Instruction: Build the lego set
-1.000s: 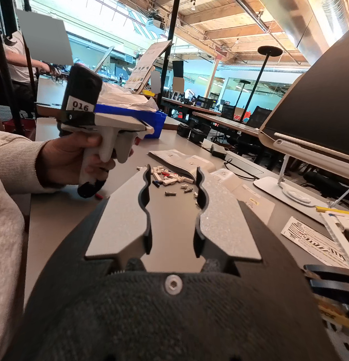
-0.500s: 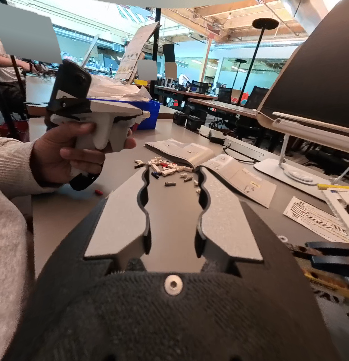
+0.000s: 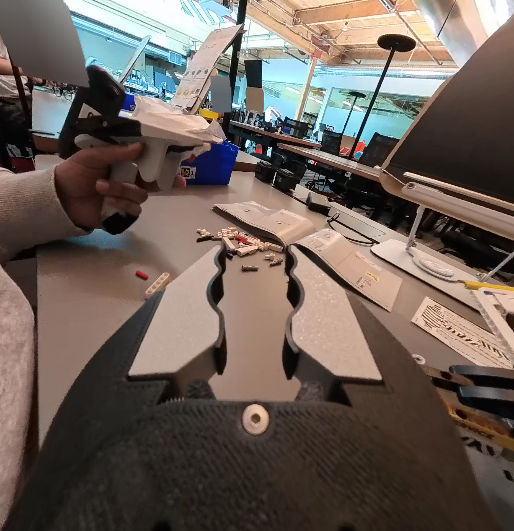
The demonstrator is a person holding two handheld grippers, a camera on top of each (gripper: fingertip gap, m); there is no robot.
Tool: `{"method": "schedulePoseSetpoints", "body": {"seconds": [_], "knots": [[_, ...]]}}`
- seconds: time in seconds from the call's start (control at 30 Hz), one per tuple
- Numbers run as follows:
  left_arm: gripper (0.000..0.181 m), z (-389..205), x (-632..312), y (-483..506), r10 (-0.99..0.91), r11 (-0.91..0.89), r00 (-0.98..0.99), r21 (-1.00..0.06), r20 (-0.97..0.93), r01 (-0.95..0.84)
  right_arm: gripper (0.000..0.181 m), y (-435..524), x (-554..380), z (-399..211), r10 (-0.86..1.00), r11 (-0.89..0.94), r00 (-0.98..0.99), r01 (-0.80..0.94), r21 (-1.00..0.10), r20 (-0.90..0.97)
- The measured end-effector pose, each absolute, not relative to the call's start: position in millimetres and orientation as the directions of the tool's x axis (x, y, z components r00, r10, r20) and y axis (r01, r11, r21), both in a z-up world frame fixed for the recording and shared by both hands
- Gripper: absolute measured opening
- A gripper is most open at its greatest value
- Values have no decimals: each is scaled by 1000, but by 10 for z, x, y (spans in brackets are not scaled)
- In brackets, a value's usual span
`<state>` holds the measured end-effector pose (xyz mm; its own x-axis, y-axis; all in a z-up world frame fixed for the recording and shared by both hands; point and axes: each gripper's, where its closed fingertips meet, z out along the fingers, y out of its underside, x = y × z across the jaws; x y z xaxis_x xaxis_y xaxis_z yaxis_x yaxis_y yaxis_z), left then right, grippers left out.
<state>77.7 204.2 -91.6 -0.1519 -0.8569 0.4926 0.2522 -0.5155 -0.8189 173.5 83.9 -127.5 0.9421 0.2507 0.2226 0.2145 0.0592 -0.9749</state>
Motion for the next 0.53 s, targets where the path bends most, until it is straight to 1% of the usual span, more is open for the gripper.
{"method": "schedulePoseSetpoints", "body": {"seconds": [0.07, 0.13, 0.2, 0.33, 0.43, 0.53], "knots": [[6, -989, 726, 2139, -867, -498, -95, -836, 490, 232, 37, 897, 1683, -1276, 277, 42, 941, 188, -981, 192], [6, -1043, 708, 2163, -882, -469, -59, -858, 468, 207, 39, 1002, 1565, -1303, 323, -27, 935, 160, -987, 143], [6, -1076, 707, 2176, -887, -459, -45, -867, 459, 195, 41, 1132, 1452, -1337, 354, -83, 922, 197, -977, 156], [5, -1119, 683, 2260, -856, -512, -47, -832, 515, 211, 38, 1435, 1426, -1410, 350, -180, 901, 334, -925, 257], [5, -1102, 628, 2324, -838, -538, -51, -806, 544, 245, 37, 1657, 1355, -1391, 382, -257, 902, 314, -914, 202], [5, -1101, 611, 2340, -835, -542, -52, -802, 548, 252, 34, 1908, 1235, -1400, 440, -326, 889, 287, -901, 124]]}}
